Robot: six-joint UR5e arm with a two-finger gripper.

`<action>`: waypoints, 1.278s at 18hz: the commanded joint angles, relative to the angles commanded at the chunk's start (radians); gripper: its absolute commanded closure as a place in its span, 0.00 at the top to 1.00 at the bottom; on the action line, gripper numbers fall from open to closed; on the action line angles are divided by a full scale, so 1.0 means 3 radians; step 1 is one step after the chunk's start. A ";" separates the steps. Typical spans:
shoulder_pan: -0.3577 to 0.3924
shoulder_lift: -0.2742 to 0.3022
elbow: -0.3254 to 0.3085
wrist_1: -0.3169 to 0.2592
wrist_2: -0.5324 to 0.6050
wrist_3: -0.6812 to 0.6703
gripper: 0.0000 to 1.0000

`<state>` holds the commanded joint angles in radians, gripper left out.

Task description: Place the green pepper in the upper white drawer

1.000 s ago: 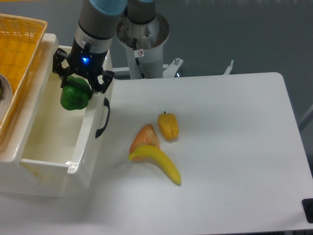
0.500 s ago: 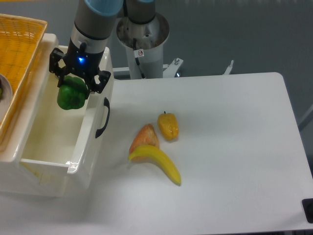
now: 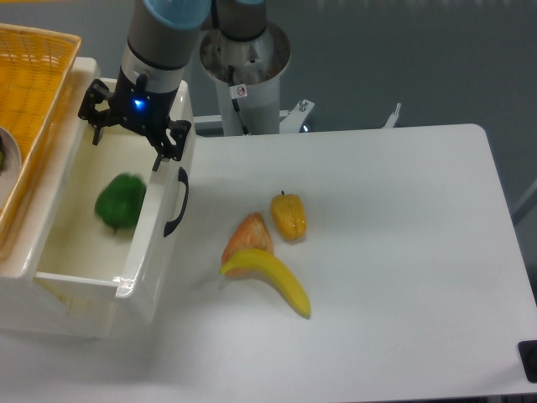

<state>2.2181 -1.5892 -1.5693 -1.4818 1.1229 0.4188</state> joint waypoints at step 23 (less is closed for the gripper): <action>0.0429 -0.0194 0.0005 0.0138 0.1212 0.1314 1.00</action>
<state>2.3469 -1.6474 -1.5677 -1.4404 1.4863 0.8129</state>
